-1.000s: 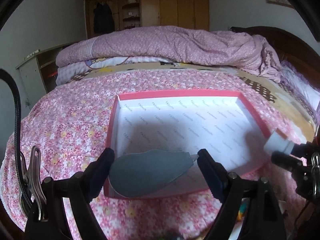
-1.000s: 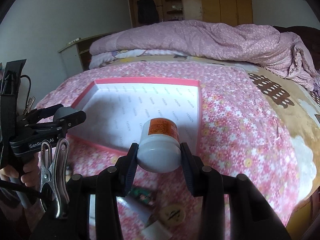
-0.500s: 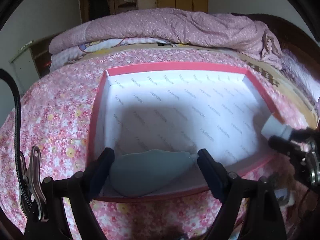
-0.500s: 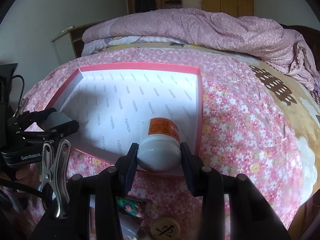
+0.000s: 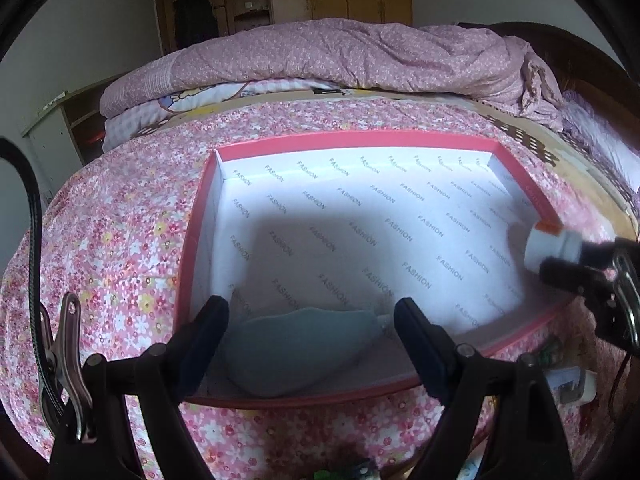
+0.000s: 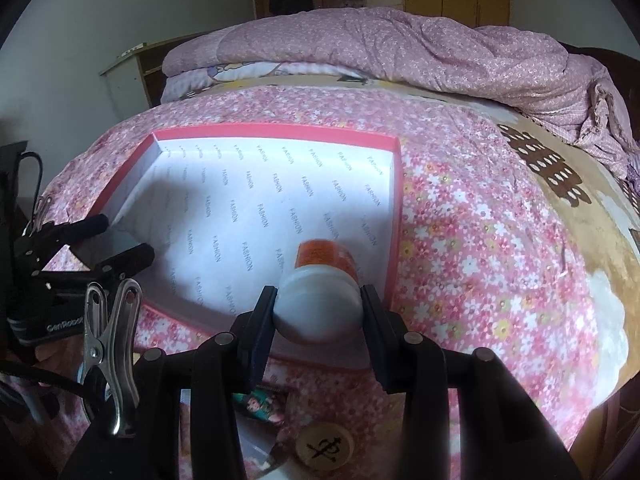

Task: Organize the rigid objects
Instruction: 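Open the left tool on the pad while the right tool sets the jar in the tray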

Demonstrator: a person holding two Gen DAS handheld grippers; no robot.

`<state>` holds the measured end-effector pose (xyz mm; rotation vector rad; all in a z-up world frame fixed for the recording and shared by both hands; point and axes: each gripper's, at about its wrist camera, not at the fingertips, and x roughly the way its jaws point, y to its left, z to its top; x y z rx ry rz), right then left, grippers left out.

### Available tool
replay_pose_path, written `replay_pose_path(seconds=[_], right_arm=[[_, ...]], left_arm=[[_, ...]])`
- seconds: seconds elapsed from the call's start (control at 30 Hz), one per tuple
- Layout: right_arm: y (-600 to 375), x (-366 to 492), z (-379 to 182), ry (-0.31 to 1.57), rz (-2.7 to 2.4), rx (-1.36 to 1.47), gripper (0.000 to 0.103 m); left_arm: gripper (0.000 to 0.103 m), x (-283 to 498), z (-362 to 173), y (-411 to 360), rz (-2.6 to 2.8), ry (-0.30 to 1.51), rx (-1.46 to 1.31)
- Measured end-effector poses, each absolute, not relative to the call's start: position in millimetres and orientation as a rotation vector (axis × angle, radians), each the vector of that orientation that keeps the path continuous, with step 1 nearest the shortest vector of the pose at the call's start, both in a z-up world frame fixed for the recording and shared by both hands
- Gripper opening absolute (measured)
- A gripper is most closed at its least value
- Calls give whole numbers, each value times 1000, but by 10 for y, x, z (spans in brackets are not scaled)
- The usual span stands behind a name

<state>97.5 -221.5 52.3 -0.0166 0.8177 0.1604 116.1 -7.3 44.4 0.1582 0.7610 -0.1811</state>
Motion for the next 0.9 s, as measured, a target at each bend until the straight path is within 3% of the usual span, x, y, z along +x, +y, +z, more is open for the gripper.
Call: replay_pose_path(seconds=[0.7, 0.9], right_arm=[[-2105, 1430, 560, 849, 164, -82, 42], [-2077, 1374, 612, 832, 169, -92, 53]], left_arm=[[88, 1123, 519, -109, -175, 733, 150], [88, 1086, 543, -78, -173, 731, 136]])
